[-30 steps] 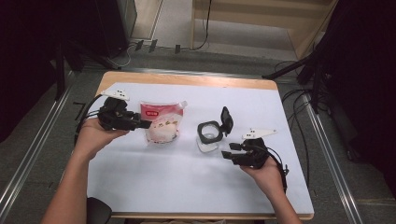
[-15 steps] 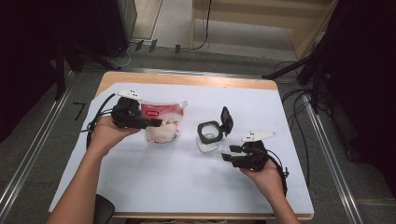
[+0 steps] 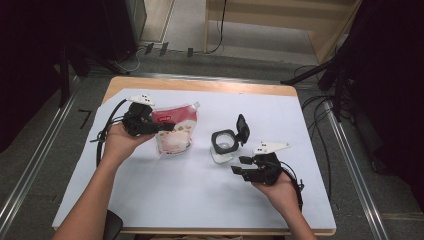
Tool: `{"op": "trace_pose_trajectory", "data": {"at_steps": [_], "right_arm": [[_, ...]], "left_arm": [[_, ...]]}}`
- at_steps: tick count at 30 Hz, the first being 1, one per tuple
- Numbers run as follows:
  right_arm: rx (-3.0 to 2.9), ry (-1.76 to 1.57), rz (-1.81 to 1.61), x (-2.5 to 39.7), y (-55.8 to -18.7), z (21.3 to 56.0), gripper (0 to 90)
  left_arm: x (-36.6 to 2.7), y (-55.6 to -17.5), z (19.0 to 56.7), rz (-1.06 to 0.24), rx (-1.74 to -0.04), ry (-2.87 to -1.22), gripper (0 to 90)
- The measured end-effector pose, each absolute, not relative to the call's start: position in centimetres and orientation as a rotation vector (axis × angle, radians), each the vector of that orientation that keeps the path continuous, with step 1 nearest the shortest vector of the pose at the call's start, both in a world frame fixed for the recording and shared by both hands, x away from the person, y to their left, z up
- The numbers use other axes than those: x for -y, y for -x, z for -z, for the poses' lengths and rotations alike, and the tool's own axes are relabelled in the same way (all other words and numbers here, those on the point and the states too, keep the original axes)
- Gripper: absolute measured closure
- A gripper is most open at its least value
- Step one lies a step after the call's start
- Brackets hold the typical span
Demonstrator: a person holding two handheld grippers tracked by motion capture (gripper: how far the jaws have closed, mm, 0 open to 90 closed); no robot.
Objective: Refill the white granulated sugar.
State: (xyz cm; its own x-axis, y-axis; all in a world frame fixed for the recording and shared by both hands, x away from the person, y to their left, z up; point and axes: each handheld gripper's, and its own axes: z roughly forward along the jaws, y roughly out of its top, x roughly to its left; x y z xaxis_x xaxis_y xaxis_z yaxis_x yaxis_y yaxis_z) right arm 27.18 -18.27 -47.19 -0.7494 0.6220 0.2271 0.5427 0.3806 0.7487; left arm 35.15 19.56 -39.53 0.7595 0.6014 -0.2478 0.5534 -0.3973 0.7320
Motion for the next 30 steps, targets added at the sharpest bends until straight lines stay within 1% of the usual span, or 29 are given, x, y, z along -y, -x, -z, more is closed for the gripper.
{"op": "trace_pose_trajectory", "data": {"at_steps": [2, 10, 18, 23, 30], "right_arm": [[-2.53, -1.06, -1.327, 18.0, -27.1, 47.0, 51.7], [-2.53, -1.041, -1.369, 16.9, -26.7, 46.5, 53.3], [-2.543, -0.947, -1.39, 15.3, -26.2, 45.7, 54.4], [-2.562, -0.918, -1.397, 14.2, -26.0, 45.7, 55.3], [-2.598, -0.865, -1.4, 12.4, -26.0, 45.9, 55.6]], "left_arm": [[-19.5, -35.2, 39.2, -0.066, -0.899, -2.074, 90.0], [-19.8, -34.3, 36.9, -0.042, -0.905, -2.013, 90.0], [-19.9, -32.9, 35.3, -0.062, -0.883, -2.032, 90.0], [-20.1, -32.3, 34.4, -0.04, -0.881, -2.02, 90.0], [-19.5, -31.7, 34.5, -0.058, -0.837, -2.07, 90.0]]}}
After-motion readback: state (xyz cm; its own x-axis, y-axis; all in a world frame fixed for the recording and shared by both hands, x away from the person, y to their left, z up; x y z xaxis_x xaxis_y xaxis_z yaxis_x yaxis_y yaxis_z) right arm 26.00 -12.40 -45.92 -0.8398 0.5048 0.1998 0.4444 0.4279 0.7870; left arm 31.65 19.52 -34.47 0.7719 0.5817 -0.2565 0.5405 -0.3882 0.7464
